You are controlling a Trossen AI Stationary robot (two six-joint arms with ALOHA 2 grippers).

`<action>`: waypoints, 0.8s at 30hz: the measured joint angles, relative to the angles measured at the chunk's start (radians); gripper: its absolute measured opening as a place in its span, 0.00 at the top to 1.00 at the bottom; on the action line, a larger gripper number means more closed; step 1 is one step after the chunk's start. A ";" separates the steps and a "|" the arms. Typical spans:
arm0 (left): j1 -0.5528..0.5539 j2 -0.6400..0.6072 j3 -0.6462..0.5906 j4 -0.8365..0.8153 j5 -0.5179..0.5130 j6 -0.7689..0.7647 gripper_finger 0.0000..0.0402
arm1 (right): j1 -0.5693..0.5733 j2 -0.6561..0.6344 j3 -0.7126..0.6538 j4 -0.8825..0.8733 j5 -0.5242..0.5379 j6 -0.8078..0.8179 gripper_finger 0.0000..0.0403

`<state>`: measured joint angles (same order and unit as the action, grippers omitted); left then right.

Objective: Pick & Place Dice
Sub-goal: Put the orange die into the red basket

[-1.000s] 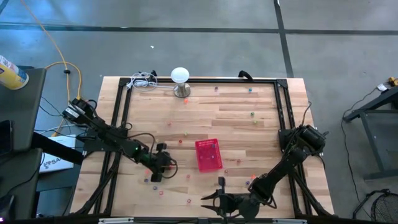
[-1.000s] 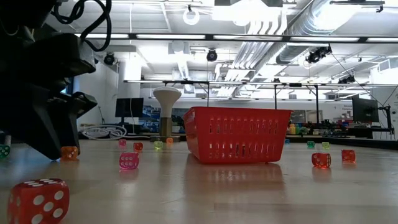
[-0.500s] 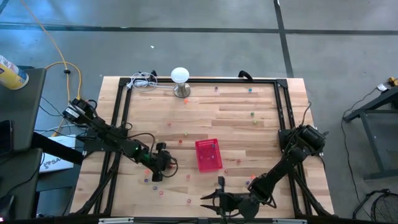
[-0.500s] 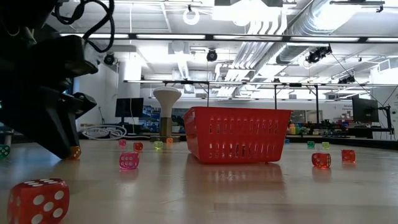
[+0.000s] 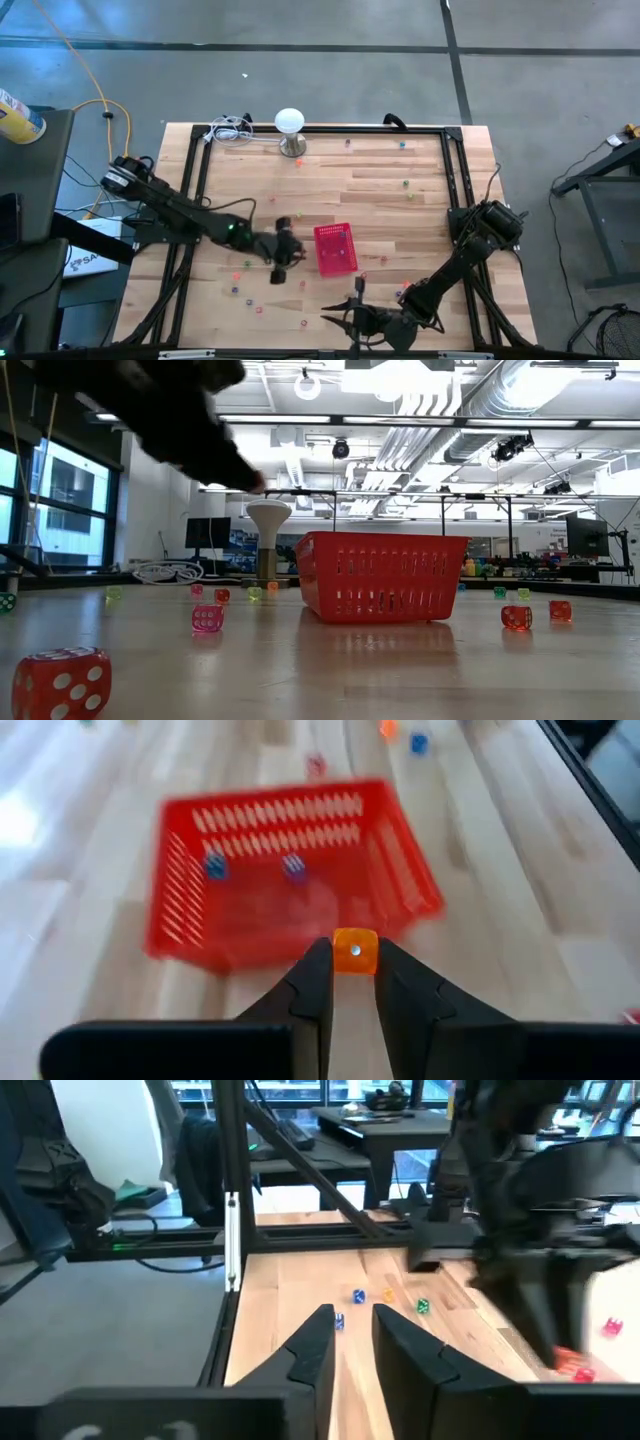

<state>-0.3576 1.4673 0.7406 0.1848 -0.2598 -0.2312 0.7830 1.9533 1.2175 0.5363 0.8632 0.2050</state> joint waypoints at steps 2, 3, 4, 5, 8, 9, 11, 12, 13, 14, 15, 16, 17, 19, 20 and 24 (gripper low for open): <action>0.044 0.015 0.000 0.070 0.045 0.025 0.87 | 0.000 0.000 0.000 -0.001 -0.006 0.000 0.90; 0.063 0.022 0.000 0.094 0.069 0.033 0.87 | 0.002 0.000 0.000 0.000 -0.006 0.001 0.92; 0.080 0.032 0.000 0.117 0.091 0.036 0.87 | 0.002 0.000 0.000 0.000 -0.006 0.005 0.93; 0.098 0.046 0.000 0.149 0.111 0.037 0.87 | 0.002 0.000 0.000 -0.001 -0.006 0.008 0.95; 0.140 0.089 0.000 0.222 0.163 0.041 0.87 | 0.003 0.000 0.000 0.001 -0.018 0.008 0.99; 0.150 0.107 0.000 0.251 0.182 0.041 0.87 | 0.003 0.000 0.000 0.001 -0.027 0.008 0.99; 0.170 0.143 0.002 0.285 0.211 0.042 0.87 | 0.002 0.000 0.000 0.001 -0.035 0.009 0.99; 0.177 0.160 0.001 0.292 0.216 0.042 0.87 | 0.002 0.000 0.000 0.001 -0.034 0.011 0.99; 0.182 0.175 0.001 0.300 0.217 0.045 0.87 | 0.002 0.000 0.000 0.001 -0.034 0.011 0.99; 0.187 0.185 0.002 0.300 0.214 0.053 0.87 | 0.002 0.000 0.000 0.001 -0.034 0.011 0.99; 0.190 0.190 0.002 0.300 0.204 0.059 0.87 | 0.002 0.000 0.000 0.000 -0.035 0.011 0.99; 0.193 0.195 0.002 0.304 0.203 0.060 0.87 | 0.002 0.000 0.000 0.000 -0.035 0.011 0.99; 0.194 0.199 0.002 0.312 0.203 0.060 0.86 | 0.002 0.000 0.000 0.000 -0.035 0.011 0.99; 0.196 0.201 0.002 0.317 0.203 0.060 0.84 | 0.002 0.000 0.000 -0.001 -0.035 0.011 0.99; 0.196 0.201 0.002 0.327 0.202 0.062 0.82 | 0.002 0.000 0.000 -0.001 -0.036 0.011 0.99; 0.183 0.200 0.002 0.348 0.155 0.101 0.76 | 0.002 0.000 0.000 -0.002 -0.054 0.011 0.99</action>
<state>-0.1742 1.6672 0.7429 0.5332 -0.1051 -0.1301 0.7853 1.9533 1.2175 0.5346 0.8097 0.2161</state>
